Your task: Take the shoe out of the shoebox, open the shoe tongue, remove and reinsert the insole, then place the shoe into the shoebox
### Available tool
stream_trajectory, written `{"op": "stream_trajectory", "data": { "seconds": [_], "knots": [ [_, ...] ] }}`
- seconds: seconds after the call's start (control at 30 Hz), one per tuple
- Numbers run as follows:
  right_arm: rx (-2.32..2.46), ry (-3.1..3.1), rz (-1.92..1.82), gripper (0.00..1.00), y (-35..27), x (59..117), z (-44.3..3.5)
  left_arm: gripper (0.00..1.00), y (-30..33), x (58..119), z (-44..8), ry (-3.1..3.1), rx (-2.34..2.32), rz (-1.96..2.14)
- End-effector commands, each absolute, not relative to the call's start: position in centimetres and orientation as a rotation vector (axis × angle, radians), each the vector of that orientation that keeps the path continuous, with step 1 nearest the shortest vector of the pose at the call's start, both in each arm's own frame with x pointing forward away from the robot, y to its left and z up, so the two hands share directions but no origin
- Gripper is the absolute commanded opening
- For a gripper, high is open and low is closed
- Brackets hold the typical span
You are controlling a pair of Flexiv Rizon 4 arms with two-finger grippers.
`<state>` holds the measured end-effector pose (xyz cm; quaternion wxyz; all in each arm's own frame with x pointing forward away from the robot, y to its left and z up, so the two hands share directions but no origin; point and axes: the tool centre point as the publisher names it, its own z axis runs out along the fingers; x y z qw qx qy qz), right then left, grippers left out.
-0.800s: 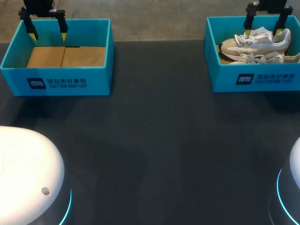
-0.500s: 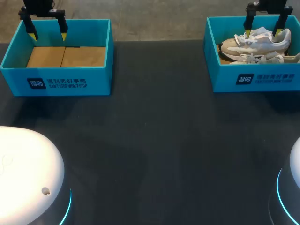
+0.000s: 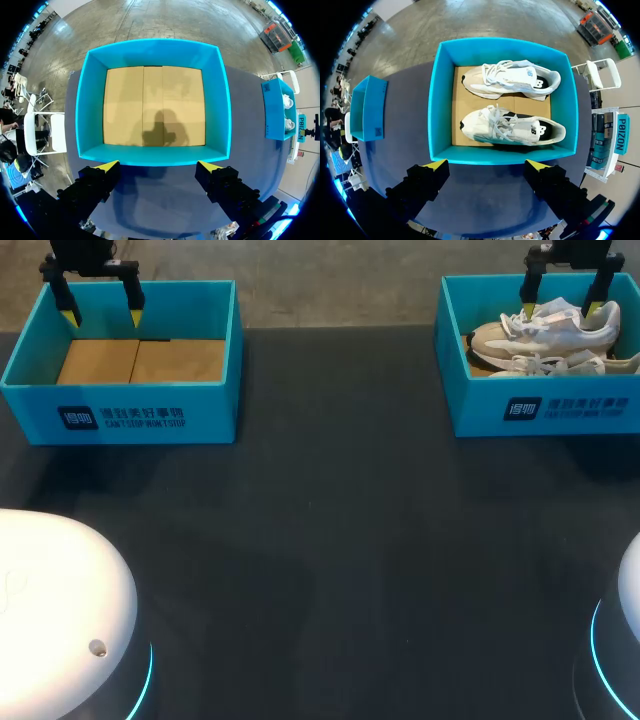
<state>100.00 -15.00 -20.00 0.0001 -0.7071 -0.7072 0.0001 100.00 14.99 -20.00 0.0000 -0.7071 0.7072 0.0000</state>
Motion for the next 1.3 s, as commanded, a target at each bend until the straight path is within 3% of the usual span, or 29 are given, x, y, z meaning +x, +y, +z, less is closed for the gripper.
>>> {"op": "stream_trajectory", "data": {
  "seconds": [0.03, 1.3],
  "knots": [
    [-2.221, -2.222, 0.000, 1.00, -15.0, 100.0, -20.0, 1.00, 15.0, 100.0, -20.0, 2.222, -2.221, 0.000],
    [-2.397, -2.252, 0.084, 1.00, -26.9, 99.5, -25.9, 1.00, 15.0, 100.0, -20.0, 2.222, -2.221, 0.000]
  ]
}}
